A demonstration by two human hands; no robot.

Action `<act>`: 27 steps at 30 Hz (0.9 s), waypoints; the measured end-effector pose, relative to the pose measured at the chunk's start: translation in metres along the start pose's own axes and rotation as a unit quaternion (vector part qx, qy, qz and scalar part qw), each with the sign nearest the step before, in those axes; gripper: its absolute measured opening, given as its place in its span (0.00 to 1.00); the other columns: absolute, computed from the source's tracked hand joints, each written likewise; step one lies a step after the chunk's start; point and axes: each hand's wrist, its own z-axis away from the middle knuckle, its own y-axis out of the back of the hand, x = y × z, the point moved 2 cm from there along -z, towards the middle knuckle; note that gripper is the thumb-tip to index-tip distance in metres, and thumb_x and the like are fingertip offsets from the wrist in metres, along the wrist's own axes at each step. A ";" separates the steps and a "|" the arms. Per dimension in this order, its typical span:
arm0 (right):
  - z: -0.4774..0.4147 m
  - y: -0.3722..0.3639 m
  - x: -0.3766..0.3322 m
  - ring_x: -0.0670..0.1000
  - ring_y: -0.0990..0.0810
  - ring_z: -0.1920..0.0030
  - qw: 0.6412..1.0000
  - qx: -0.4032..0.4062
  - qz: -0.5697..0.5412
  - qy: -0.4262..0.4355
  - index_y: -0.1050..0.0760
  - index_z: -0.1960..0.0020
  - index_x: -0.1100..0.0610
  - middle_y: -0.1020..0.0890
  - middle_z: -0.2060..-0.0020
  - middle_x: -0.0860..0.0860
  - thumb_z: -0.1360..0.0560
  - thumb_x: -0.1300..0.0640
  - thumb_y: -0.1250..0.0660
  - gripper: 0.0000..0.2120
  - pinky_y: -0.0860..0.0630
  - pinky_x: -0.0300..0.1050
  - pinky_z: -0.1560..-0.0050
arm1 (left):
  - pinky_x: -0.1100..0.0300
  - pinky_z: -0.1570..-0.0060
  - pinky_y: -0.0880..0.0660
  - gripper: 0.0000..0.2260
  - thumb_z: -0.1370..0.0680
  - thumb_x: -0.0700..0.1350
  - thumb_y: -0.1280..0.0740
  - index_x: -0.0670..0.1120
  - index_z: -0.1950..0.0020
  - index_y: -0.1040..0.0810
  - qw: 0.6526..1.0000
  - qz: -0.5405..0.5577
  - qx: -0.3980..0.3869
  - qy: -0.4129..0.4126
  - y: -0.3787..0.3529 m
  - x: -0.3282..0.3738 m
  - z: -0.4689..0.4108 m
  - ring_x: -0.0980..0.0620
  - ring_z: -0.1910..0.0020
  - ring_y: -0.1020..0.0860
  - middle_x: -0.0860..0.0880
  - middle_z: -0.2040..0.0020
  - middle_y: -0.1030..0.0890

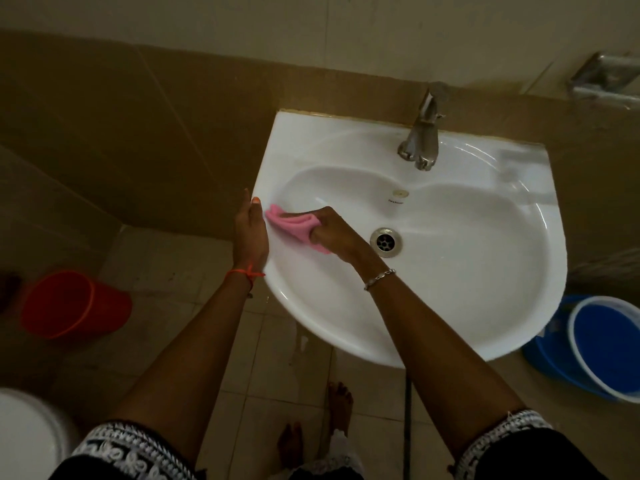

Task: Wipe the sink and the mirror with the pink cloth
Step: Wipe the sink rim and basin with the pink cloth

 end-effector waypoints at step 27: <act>0.078 0.057 -0.021 0.56 0.26 0.59 0.722 -0.359 0.504 -0.310 0.27 0.49 0.65 0.25 0.56 0.59 0.26 0.69 0.45 0.10 0.28 0.43 0.65 | 0.57 0.28 0.44 0.21 0.18 0.42 0.47 0.35 0.27 0.43 0.985 -0.157 0.016 -0.071 -0.003 -0.001 -0.003 0.42 0.27 0.39 0.36 0.27 0.38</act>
